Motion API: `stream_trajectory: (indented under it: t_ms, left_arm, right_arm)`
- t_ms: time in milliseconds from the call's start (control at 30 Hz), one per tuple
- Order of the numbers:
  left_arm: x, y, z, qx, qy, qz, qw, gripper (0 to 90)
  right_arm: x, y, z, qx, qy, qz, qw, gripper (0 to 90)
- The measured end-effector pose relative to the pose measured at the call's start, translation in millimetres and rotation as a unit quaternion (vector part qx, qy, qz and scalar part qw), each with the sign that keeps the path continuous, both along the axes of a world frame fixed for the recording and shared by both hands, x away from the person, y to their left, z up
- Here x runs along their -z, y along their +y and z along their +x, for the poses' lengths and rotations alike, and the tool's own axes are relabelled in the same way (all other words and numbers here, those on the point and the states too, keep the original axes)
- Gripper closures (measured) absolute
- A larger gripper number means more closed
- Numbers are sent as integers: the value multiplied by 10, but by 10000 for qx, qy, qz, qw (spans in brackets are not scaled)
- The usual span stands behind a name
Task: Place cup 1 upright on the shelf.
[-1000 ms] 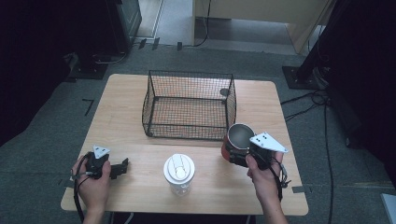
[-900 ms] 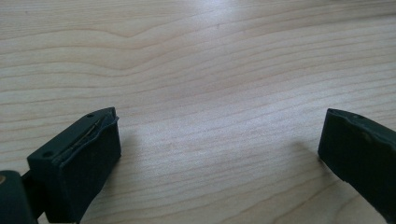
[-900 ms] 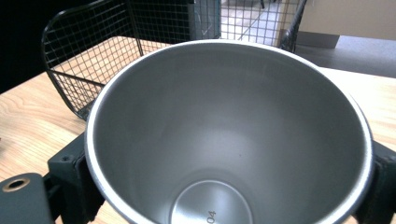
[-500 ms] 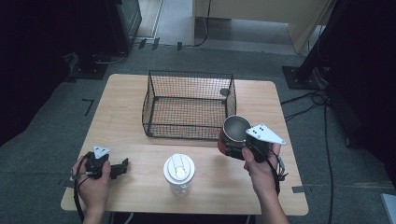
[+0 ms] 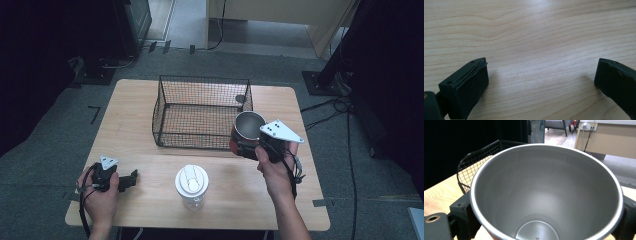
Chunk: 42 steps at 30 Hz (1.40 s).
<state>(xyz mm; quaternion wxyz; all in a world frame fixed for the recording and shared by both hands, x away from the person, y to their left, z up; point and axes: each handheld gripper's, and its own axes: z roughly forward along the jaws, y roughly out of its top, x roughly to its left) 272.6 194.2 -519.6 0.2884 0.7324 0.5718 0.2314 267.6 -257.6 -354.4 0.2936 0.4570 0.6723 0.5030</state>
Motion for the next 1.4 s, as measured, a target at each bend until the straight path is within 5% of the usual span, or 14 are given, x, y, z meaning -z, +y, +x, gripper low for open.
stream_trajectory:
  t_ms: [767, 1167, 1400]
  left_arm:
    - [0, -2, 0, 1, 5, 8, 10000, 0]
    - [0, 0, 0, 0, -2, -5, 10000, 0]
    - [1, 2, 0, 0, -12, -21, 10000, 0]
  right_arm:
    - [-275, 269, 420, -8, -289, 184, 9994, 72]
    - [-205, 382, 726, 239, -554, 282, 9978, 72]
    - [-135, 402, 944, 458, -515, 224, 9974, 72]
